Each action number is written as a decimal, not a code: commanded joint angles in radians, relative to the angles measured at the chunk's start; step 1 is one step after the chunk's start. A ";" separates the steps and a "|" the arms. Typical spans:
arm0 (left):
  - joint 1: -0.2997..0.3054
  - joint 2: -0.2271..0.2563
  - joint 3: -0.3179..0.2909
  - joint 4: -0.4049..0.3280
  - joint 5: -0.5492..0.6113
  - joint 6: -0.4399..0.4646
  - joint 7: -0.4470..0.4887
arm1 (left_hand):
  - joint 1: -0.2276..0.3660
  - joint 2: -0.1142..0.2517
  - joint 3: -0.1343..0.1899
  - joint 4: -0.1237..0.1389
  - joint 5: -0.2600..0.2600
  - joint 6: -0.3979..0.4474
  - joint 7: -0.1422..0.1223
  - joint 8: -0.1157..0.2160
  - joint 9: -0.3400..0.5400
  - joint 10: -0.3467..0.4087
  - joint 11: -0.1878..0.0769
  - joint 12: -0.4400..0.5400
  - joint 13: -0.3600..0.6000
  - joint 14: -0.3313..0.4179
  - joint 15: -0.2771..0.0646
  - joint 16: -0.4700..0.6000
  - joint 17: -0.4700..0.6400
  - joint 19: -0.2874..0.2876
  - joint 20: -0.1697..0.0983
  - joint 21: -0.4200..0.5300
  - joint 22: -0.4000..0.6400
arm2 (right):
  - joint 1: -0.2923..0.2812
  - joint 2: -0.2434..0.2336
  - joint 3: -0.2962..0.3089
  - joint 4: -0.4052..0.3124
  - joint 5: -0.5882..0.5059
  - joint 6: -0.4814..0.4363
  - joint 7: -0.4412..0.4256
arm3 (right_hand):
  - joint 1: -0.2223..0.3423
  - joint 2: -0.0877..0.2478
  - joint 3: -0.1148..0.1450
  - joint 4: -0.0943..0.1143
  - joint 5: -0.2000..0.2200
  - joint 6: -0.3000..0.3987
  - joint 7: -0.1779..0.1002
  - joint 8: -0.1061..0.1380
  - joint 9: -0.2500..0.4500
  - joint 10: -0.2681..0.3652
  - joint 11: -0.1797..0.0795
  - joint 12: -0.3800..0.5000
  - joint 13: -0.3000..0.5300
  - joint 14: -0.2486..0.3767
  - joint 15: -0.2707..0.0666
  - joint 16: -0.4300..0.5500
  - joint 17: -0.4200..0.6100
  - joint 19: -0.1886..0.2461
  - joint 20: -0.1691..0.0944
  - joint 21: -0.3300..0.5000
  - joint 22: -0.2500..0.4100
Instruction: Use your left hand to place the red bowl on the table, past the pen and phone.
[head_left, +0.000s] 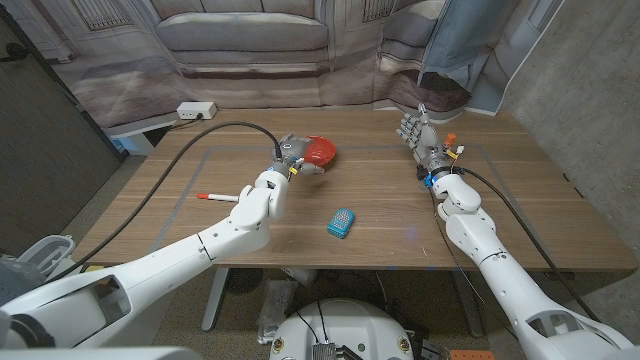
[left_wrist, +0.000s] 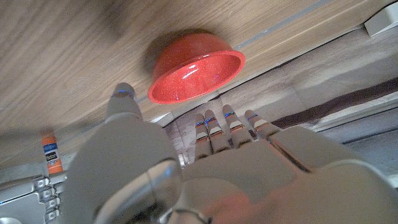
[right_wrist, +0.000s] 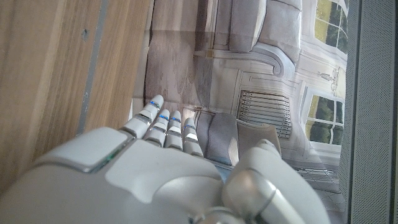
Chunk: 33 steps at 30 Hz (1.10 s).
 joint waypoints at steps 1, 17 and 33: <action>-0.021 -0.018 0.033 0.026 0.059 0.033 -0.040 | 0.014 0.005 0.000 -0.002 0.007 0.008 0.003 0.001 0.003 0.007 -0.004 0.000 0.002 0.002 -0.054 -0.004 0.004 0.005 -0.037 0.009 0.002 | 0.007 0.006 0.003 0.014 0.004 0.009 0.009 | 0.008 0.003 -0.007 0.003 -0.005 0.008 0.001 -0.005 0.003 0.013 0.000 -0.002 0.002 0.011 0.001 0.002 0.002 0.007 -0.015 -0.003 0.006; -0.028 -0.045 0.045 0.068 0.068 0.018 -0.038 | 0.030 0.013 -0.003 0.000 0.017 0.040 -0.009 0.009 0.003 0.039 -0.011 0.009 0.003 0.025 -0.061 0.002 0.005 0.024 -0.036 0.012 0.001 | 0.009 0.009 0.003 0.010 0.002 0.007 0.008 | 0.006 0.003 -0.010 0.004 -0.006 0.009 0.001 -0.005 0.003 0.015 0.000 -0.002 0.002 0.016 0.002 0.002 0.002 0.009 -0.013 -0.004 0.006; -0.042 -0.081 0.066 0.132 0.068 0.036 -0.013 | 0.039 0.021 -0.005 0.003 0.023 0.048 -0.004 0.008 0.003 0.038 -0.006 0.004 0.004 0.007 -0.058 -0.007 0.005 0.028 -0.032 0.010 0.002 | 0.013 0.010 0.000 0.013 0.000 -0.003 0.009 | 0.005 0.003 -0.013 0.003 -0.007 0.008 0.001 -0.006 0.003 0.015 0.004 -0.004 0.002 0.017 0.005 0.000 0.002 0.011 -0.010 -0.006 0.006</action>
